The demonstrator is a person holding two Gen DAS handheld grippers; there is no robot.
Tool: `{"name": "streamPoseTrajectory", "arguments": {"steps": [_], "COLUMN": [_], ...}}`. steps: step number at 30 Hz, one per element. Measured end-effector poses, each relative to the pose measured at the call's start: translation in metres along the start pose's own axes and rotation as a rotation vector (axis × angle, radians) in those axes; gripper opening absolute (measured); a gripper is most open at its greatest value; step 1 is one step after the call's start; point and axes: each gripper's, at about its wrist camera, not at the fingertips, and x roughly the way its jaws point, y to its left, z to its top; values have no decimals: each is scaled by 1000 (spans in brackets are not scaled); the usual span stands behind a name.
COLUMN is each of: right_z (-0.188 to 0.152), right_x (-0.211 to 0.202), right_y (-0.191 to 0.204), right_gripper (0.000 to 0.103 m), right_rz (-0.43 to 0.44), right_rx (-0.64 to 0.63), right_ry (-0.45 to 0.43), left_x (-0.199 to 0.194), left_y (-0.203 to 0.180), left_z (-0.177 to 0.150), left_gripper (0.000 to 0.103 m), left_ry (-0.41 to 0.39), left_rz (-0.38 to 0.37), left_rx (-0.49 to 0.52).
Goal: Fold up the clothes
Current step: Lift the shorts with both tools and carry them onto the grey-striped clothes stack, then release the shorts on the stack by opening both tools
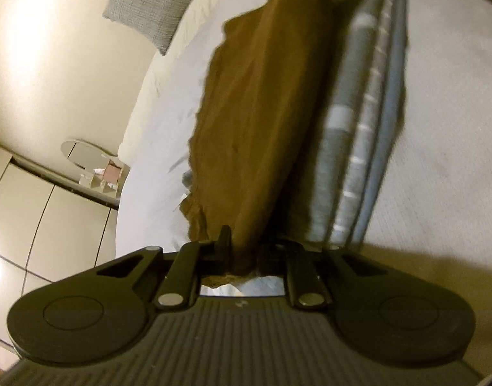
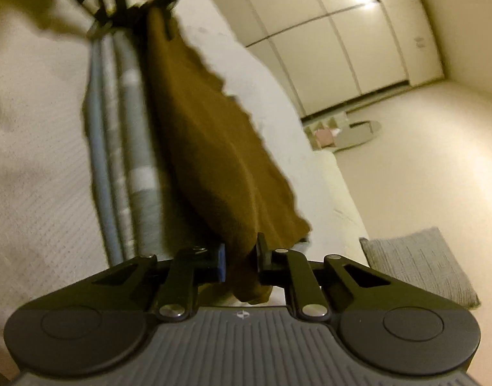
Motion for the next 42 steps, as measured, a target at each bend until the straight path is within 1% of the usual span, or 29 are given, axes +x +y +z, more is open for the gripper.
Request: {"name": "streamPoseTrajectory", "arguments": {"steps": [2, 3, 7, 8, 11, 17, 21, 25, 29, 31, 33, 34, 35, 36, 37, 38, 39, 40, 42], "right_z": [5, 5, -8, -9, -5, -9, -2, -3, -8, -11, -13, -14, -14, -14, -14, -14, -15, -16, -20], "right_x": [-9, -12, -10, -8, -4, -5, 6, -2, -13, -19, -27, -33, -41, -48, -54, -61, -66, -71, -74], "right_y": [-4, 0, 29, 33, 29, 27, 18, 22, 23, 21, 17, 13, 8, 2, -4, -10, -14, -16, -16], "right_gripper": [13, 13, 14, 15, 15, 18, 18, 20, 24, 25, 26, 27, 30, 35, 40, 45, 45, 45, 45], "right_rz": [-9, 6, 71, 73, 70, 64, 53, 47, 35, 15, -3, -8, -13, -2, 13, 27, 57, 90, 170], "right_rx": [43, 44, -20, -15, 11, 57, 98, 124, 148, 180, 249, 297, 368, 456, 547, 638, 734, 830, 1010], "right_ry": [0, 5, 44, 48, 52, 66, 81, 96, 119, 139, 160, 169, 172, 169, 164, 159, 150, 139, 139], "left_x": [0, 4, 8, 7, 1, -13, -20, -26, -48, -62, -75, -81, -86, -90, -94, -97, -99, -100, -100], "left_y": [-3, -4, -10, -10, -8, -7, -7, -8, -7, -6, -5, -3, -2, -1, 0, 1, 2, 1, -4], "left_z": [-4, -6, -9, -8, -12, -19, -20, -20, -28, -34, -39, -41, -43, -45, -46, -48, -49, -49, -48], "left_gripper": [12, 12, 11, 12, 12, 12, 12, 11, 12, 13, 13, 14, 16, 20, 23, 30, 34, 35, 43], "left_ry": [6, 19, 40, 42, 49, 53, 60, 64, 78, 86, 93, 97, 100, 100, 101, 99, 93, 90, 93], "left_rz": [-5, -14, -29, -27, -28, -22, -20, -18, -11, -20, -28, -38, -50, -64, -79, -94, -115, -143, -176], "left_rx": [-17, -21, -24, -26, -53, -107, -137, -156, -243, -338, -435, -503, -571, -643, -716, -787, -856, -918, -981]}}
